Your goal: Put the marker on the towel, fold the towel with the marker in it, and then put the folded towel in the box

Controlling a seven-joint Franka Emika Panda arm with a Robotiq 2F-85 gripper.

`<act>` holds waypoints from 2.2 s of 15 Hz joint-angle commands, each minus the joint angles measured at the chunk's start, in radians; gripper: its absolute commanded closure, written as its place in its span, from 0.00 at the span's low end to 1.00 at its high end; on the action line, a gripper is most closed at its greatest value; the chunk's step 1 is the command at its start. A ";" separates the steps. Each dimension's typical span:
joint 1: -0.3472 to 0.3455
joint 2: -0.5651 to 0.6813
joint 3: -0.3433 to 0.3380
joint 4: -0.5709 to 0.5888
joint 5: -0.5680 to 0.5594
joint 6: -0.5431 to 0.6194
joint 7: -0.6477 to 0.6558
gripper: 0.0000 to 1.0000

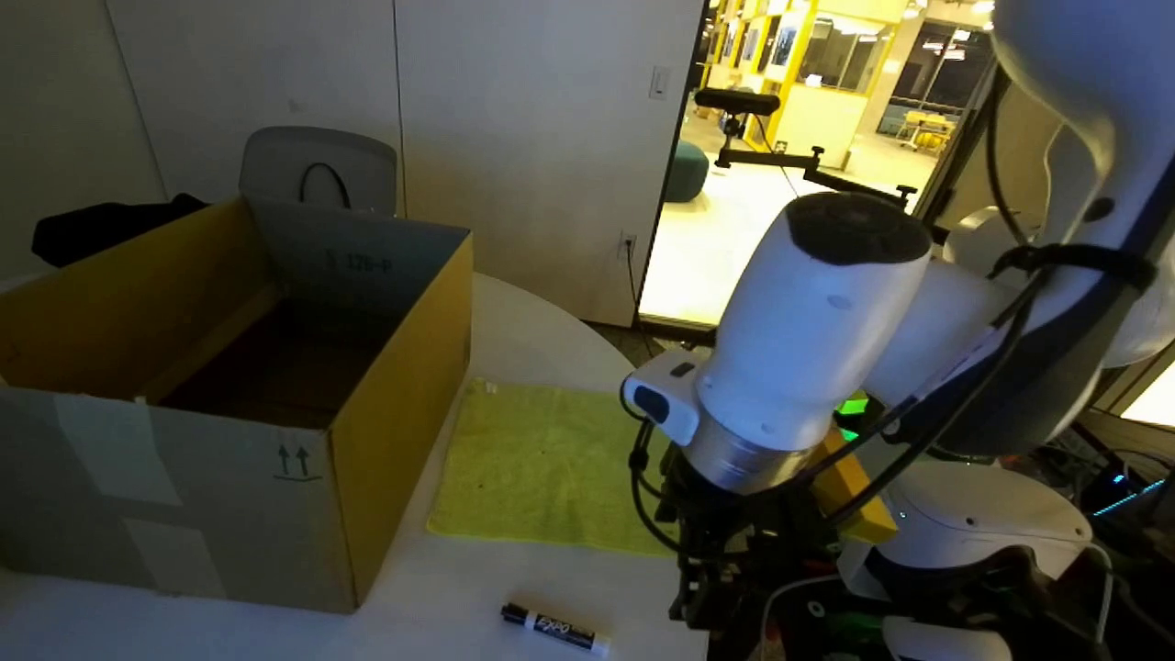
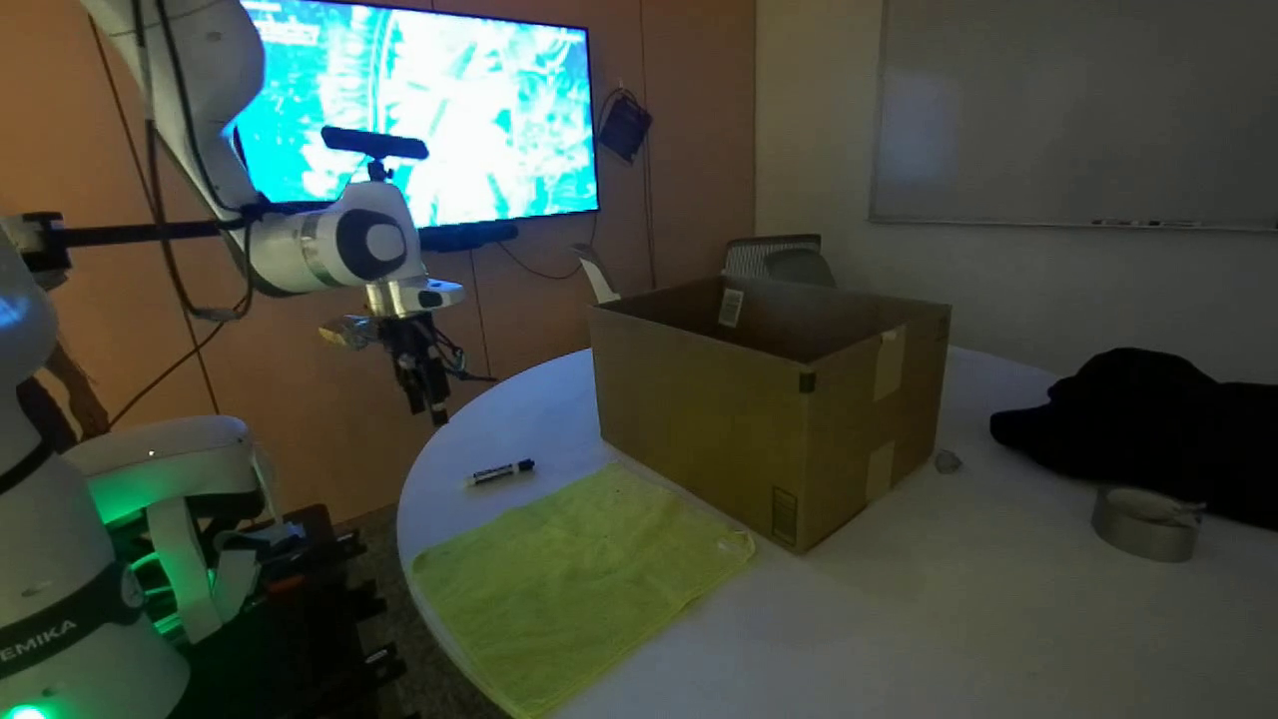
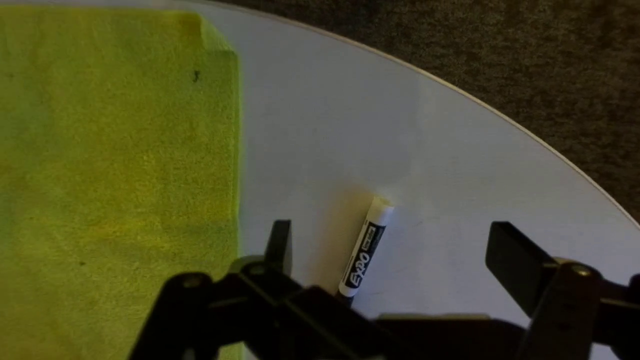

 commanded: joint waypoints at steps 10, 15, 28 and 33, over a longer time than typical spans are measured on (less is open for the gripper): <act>0.384 0.556 -0.427 0.503 -0.065 -0.027 -0.071 0.00; 0.438 0.598 -0.483 0.531 0.042 -0.017 -0.128 0.00; 0.492 0.389 -0.598 0.340 0.016 0.068 -0.090 0.00; 0.471 0.343 -0.626 0.297 0.010 0.047 -0.081 0.00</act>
